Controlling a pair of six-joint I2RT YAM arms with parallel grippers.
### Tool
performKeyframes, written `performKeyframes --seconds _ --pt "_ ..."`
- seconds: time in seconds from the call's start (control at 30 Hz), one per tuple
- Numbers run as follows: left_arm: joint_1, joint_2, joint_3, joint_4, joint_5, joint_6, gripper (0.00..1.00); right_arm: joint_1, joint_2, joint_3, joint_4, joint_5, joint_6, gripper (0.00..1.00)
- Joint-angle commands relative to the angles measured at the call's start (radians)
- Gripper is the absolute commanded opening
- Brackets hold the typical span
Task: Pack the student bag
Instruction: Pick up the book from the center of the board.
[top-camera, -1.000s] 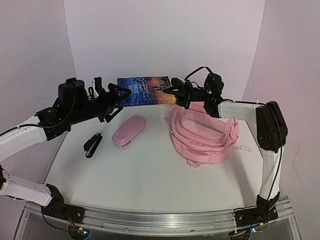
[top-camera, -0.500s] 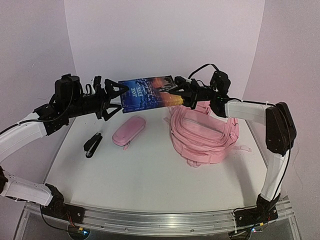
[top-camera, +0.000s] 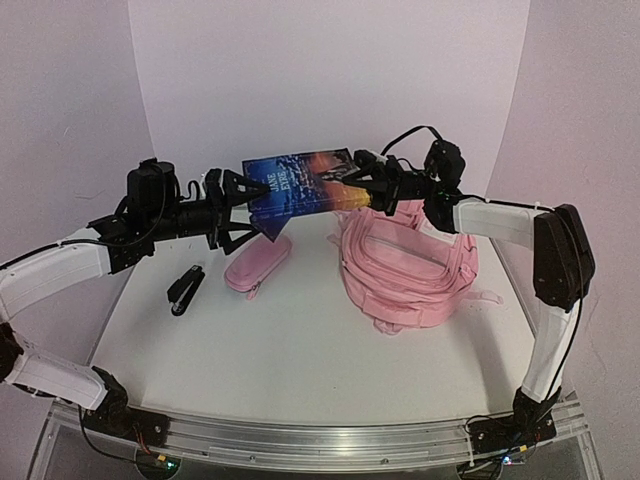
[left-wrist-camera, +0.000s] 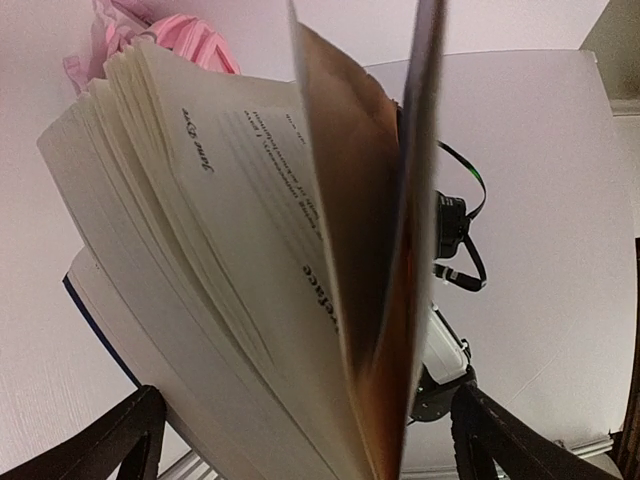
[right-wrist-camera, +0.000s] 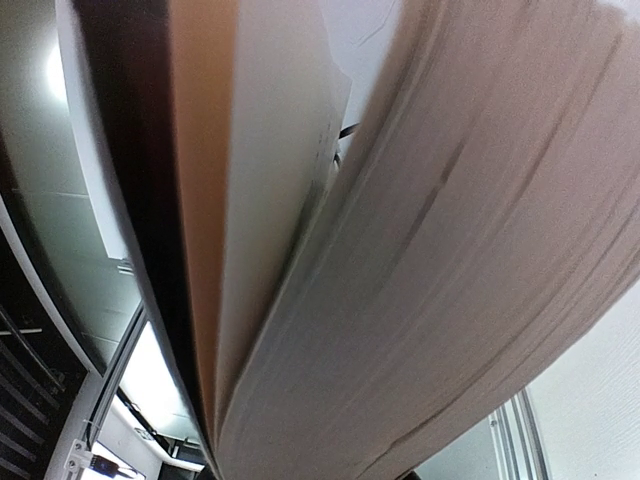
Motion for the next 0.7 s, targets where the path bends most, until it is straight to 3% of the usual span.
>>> performKeyframes --seconds 0.0,0.2,0.27,0.43,0.6,0.67 --pt "-0.006 0.017 0.065 -0.022 0.049 0.008 1.00 0.015 -0.105 0.036 0.142 0.026 -0.028 0.00" --pt "-0.005 0.001 0.156 -0.328 -0.005 0.097 1.00 0.016 -0.098 0.045 0.142 0.016 -0.031 0.00" --pt "-0.005 -0.016 0.160 -0.350 -0.020 0.103 1.00 0.015 -0.096 0.045 0.142 0.012 -0.031 0.00" --pt "-0.005 -0.004 0.148 -0.313 0.007 0.079 1.00 0.016 -0.088 0.046 0.142 0.003 -0.030 0.00" --pt "-0.005 -0.022 0.051 -0.003 -0.025 -0.013 0.99 0.022 -0.093 0.040 0.143 -0.002 -0.026 0.00" --pt "-0.005 -0.010 0.033 0.080 -0.029 -0.028 0.94 0.024 -0.099 0.027 0.143 -0.005 -0.024 0.00"
